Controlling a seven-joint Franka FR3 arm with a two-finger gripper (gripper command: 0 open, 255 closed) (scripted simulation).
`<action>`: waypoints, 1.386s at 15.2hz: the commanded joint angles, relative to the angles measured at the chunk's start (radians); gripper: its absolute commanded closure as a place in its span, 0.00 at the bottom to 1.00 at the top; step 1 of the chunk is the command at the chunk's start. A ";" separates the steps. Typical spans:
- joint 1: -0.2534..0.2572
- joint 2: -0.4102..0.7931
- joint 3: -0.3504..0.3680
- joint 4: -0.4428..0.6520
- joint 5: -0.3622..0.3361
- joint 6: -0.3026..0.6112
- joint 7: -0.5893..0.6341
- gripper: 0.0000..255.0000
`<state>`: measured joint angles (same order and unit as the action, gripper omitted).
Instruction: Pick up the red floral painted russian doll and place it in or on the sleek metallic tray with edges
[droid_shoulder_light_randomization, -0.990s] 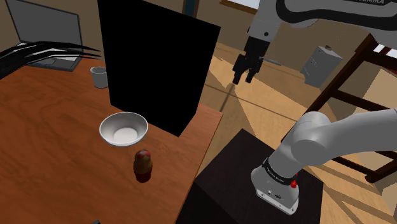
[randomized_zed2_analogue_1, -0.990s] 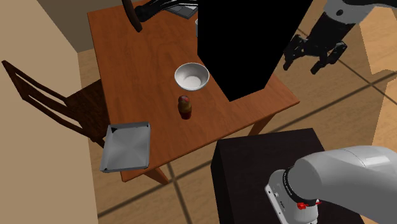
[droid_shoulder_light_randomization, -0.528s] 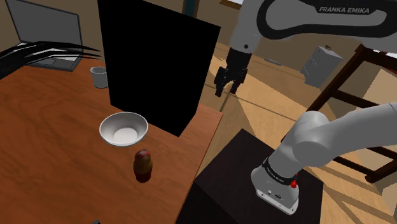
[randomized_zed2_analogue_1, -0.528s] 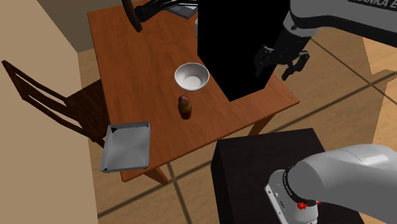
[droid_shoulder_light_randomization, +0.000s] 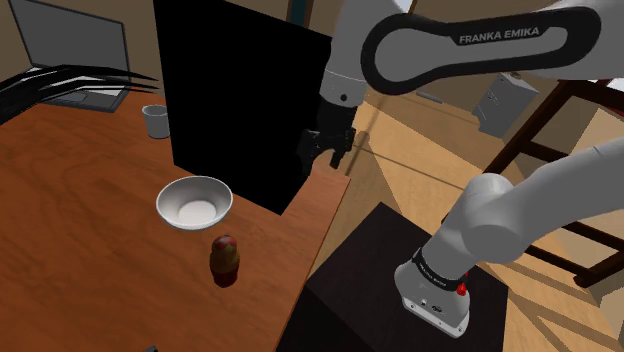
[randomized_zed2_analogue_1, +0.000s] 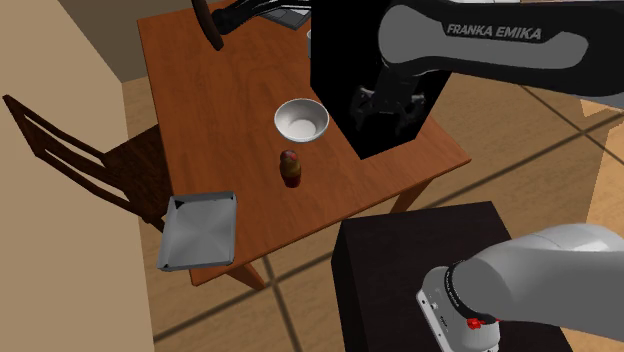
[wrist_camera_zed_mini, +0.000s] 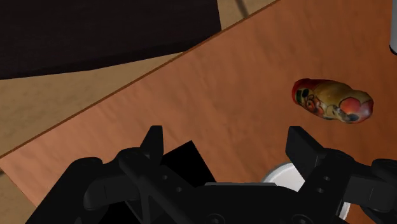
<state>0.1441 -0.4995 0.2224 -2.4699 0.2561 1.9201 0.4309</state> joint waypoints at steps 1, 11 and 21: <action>0.015 0.060 0.043 0.015 0.013 0.052 0.045 0.00; 0.056 0.399 0.212 0.175 -0.044 0.248 0.273 0.00; 0.123 0.689 0.259 0.335 -0.200 0.361 0.470 0.00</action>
<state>0.2630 0.1793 0.4806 -2.1334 0.0623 2.2692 0.8940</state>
